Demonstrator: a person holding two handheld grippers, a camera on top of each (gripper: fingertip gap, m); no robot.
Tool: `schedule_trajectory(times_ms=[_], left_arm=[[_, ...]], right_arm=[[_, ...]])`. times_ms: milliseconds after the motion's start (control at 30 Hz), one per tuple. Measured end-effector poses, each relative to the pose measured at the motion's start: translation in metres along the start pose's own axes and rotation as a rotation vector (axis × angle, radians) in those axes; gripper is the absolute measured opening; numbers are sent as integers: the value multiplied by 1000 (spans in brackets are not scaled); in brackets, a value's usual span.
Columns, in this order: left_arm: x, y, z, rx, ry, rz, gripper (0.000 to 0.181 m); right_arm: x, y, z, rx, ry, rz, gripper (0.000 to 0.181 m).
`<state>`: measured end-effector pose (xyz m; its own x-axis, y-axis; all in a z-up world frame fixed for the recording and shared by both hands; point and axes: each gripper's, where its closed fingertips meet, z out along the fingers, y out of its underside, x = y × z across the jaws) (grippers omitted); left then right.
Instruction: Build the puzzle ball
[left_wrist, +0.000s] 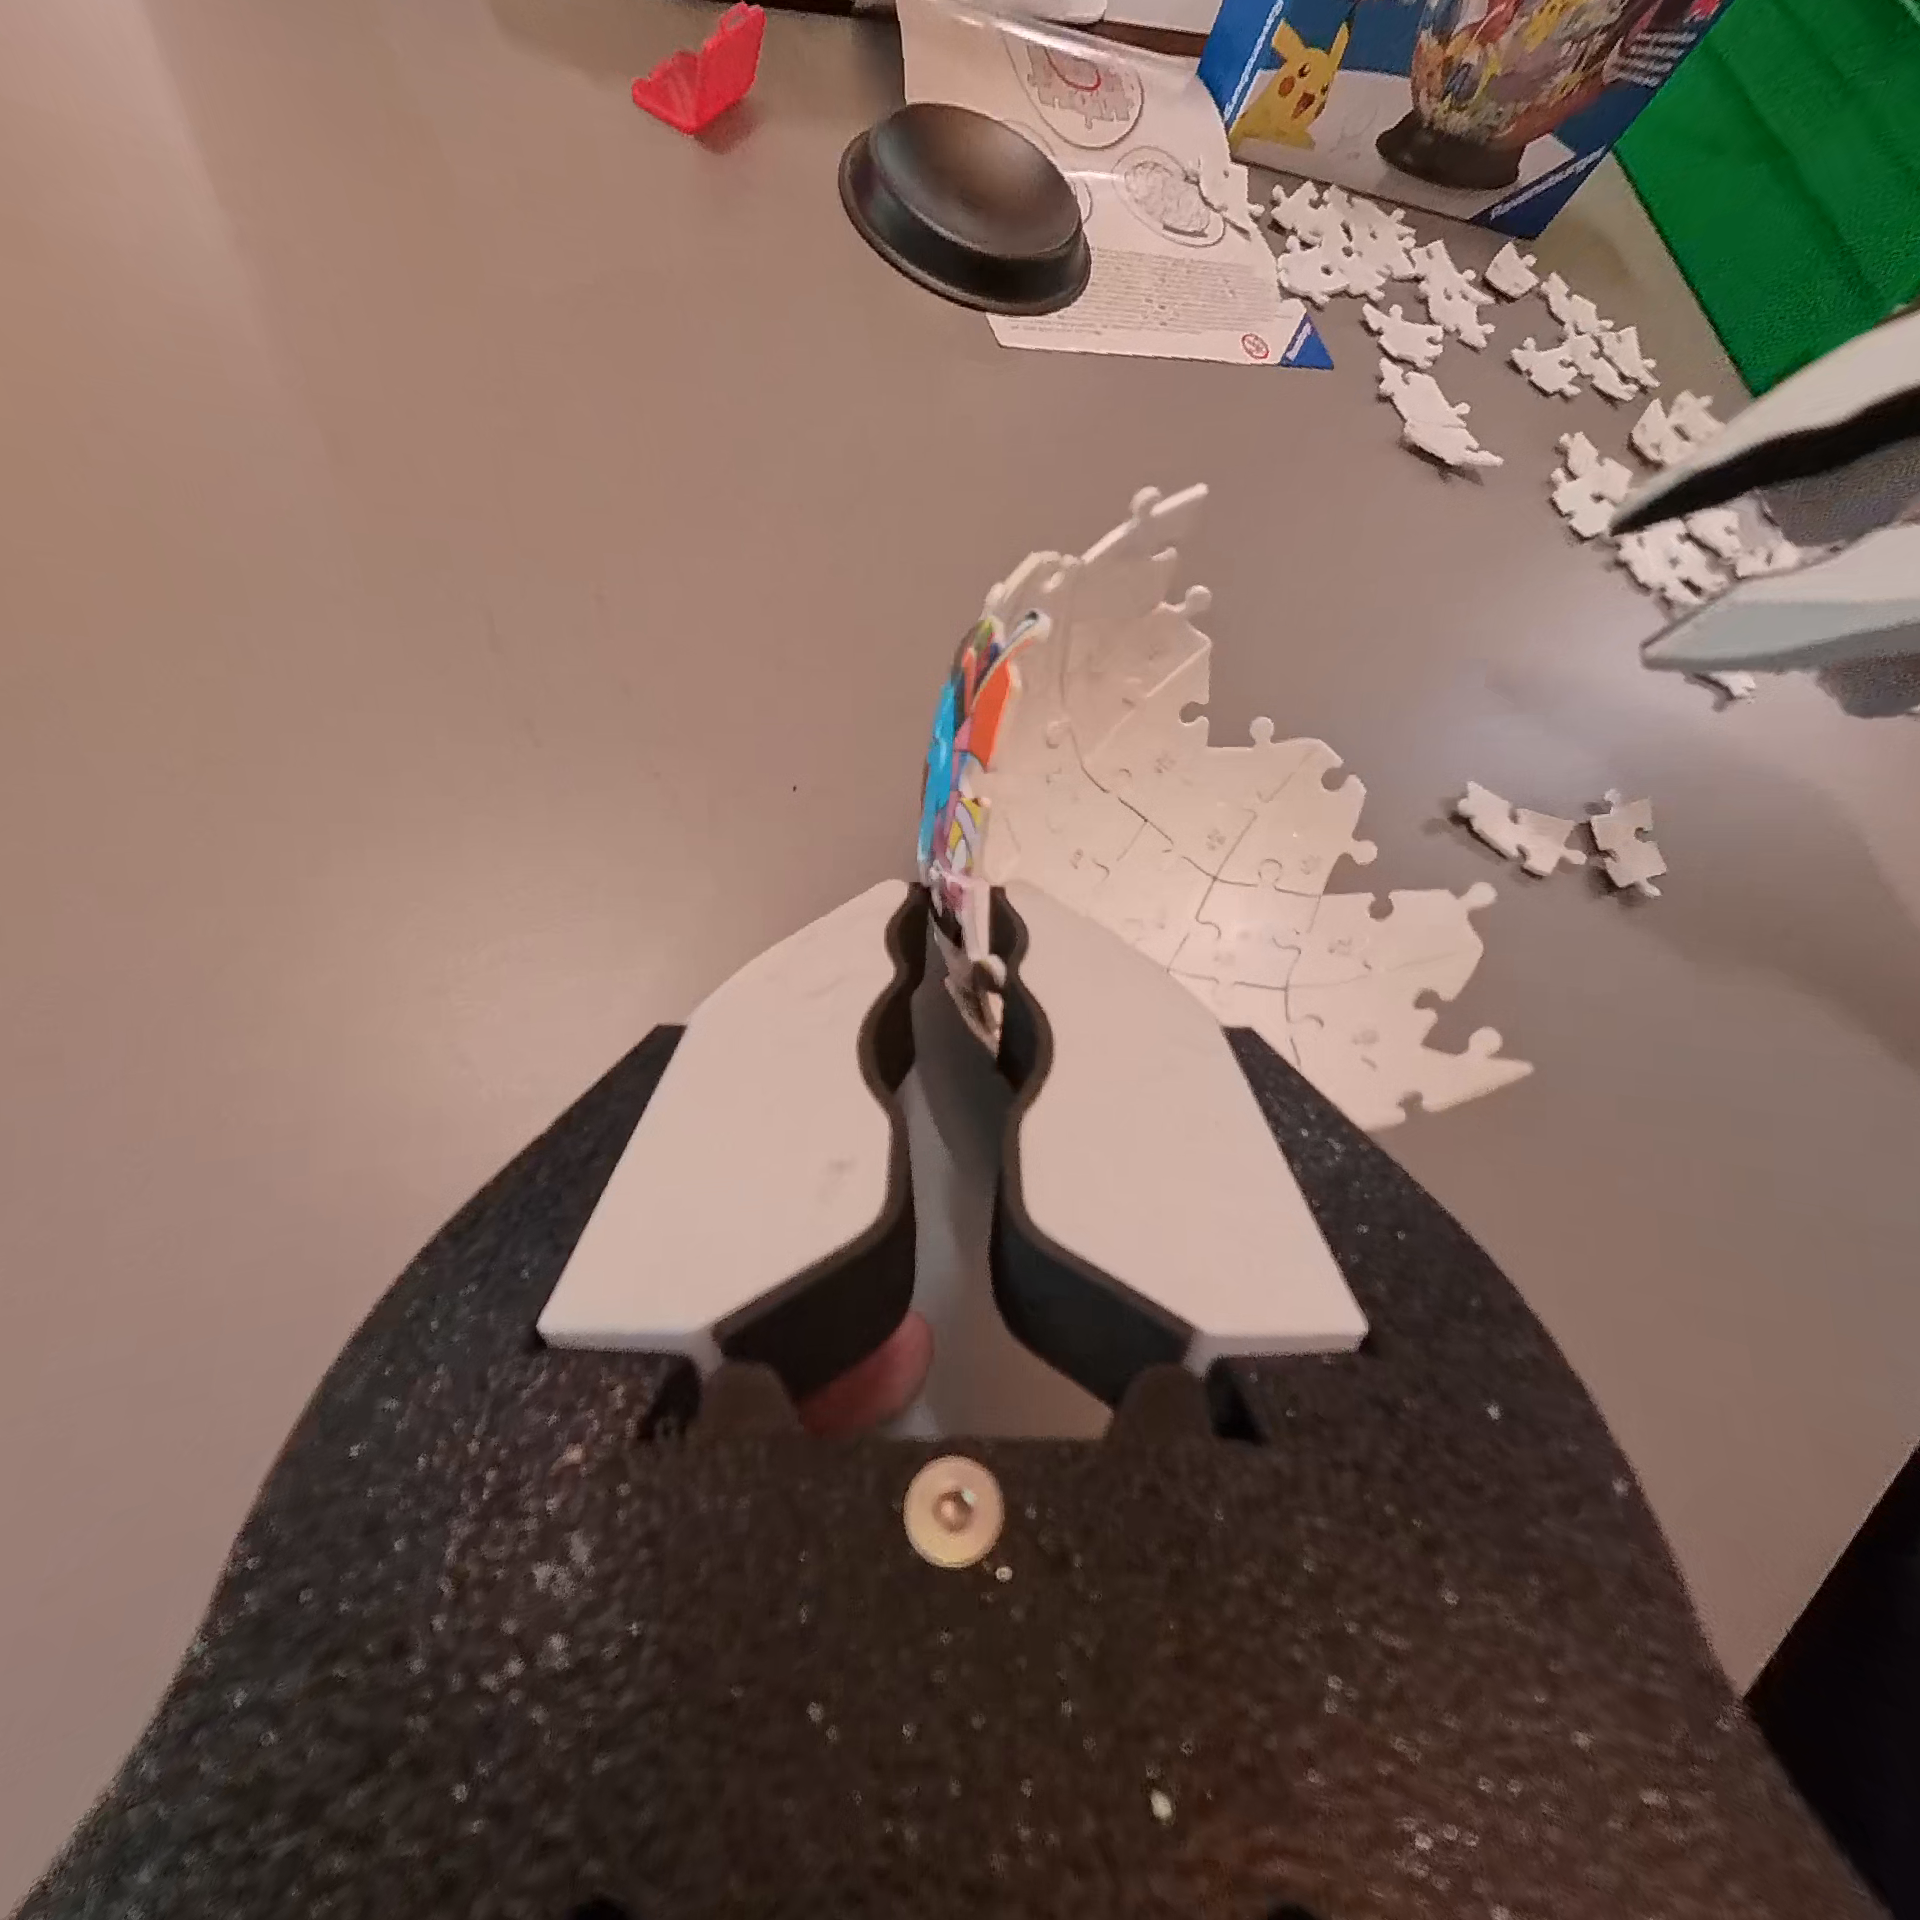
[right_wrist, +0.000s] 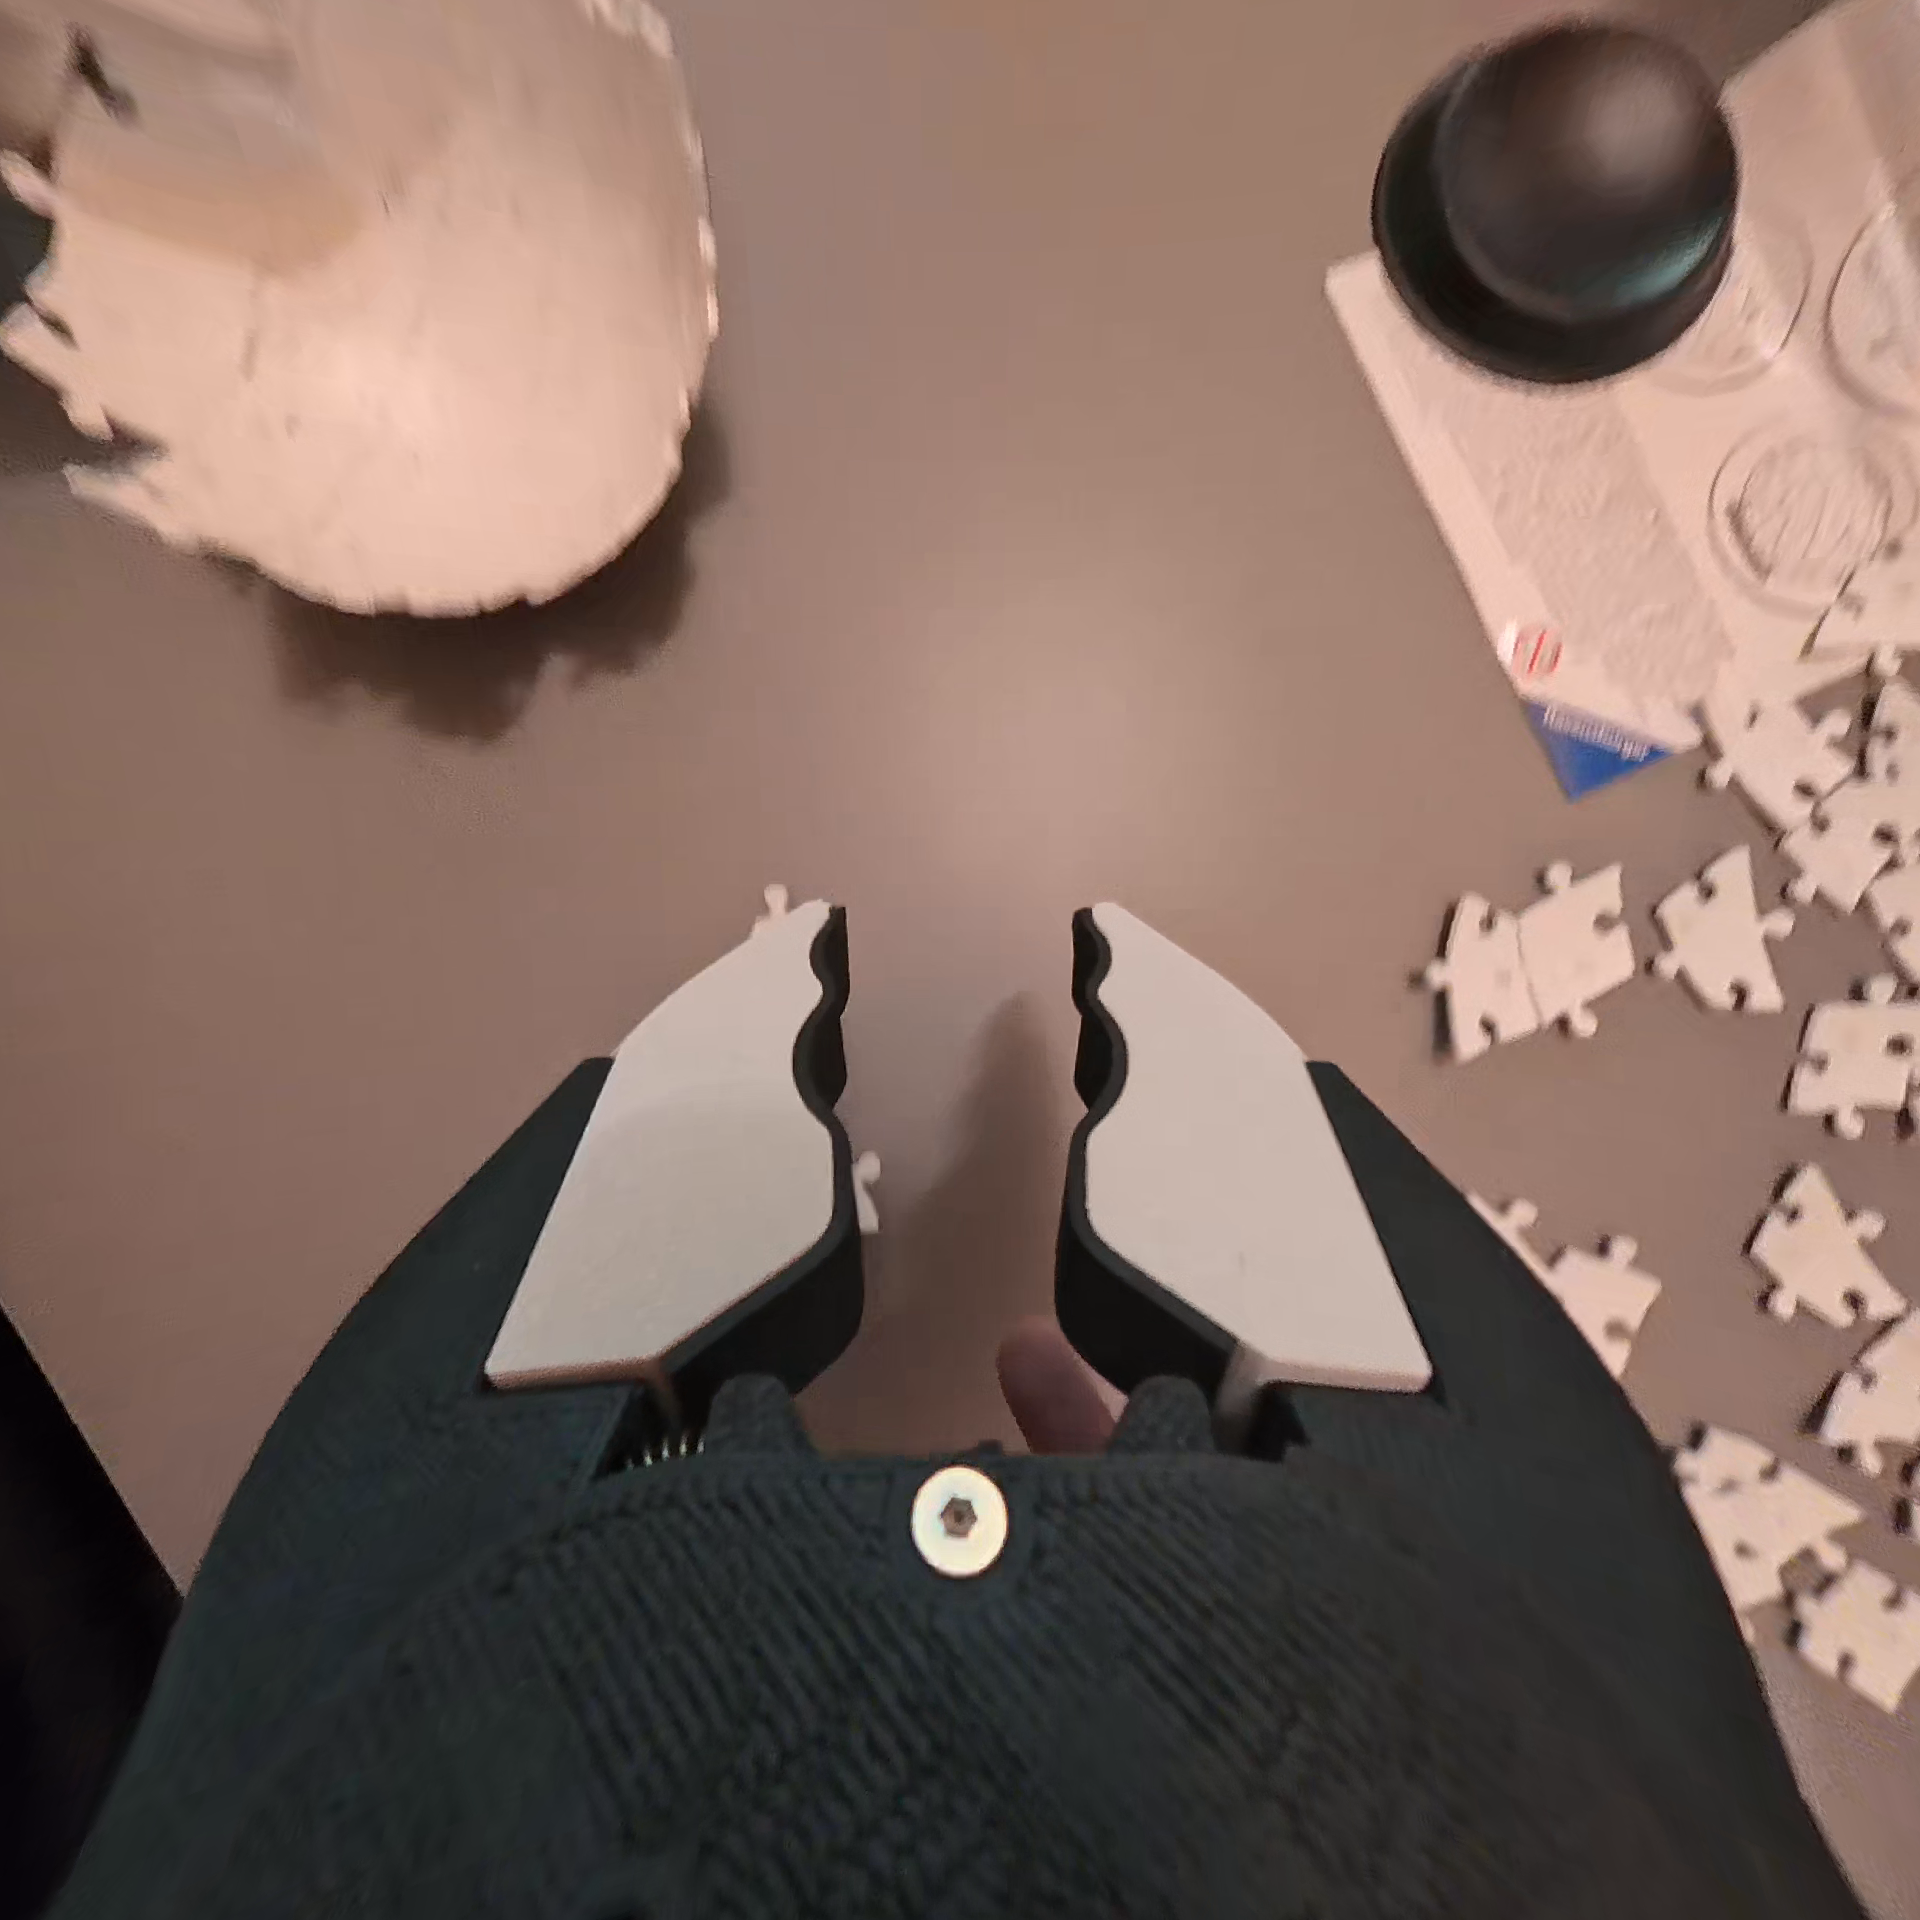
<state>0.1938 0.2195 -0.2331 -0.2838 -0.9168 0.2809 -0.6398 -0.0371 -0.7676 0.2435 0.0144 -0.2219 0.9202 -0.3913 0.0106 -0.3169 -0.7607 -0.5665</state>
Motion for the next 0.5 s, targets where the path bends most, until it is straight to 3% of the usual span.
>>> schedule_trajectory(times_ms=[33,167,333,500], left_arm=[[0,1,0,-8,-5,-1,11],[0,2,-2,-25,-34,15,12],[1,4,-3,-42,-66,24,15],[3,9,-6,-64,-93,7,19]], right_arm=[[0,12,-1,-19,5,0,42],[-3,41,-10,-28,1,1,39],[-27,63,-21,-34,-144,-56,40],[-35,76,-9,-24,-172,-74,45]])
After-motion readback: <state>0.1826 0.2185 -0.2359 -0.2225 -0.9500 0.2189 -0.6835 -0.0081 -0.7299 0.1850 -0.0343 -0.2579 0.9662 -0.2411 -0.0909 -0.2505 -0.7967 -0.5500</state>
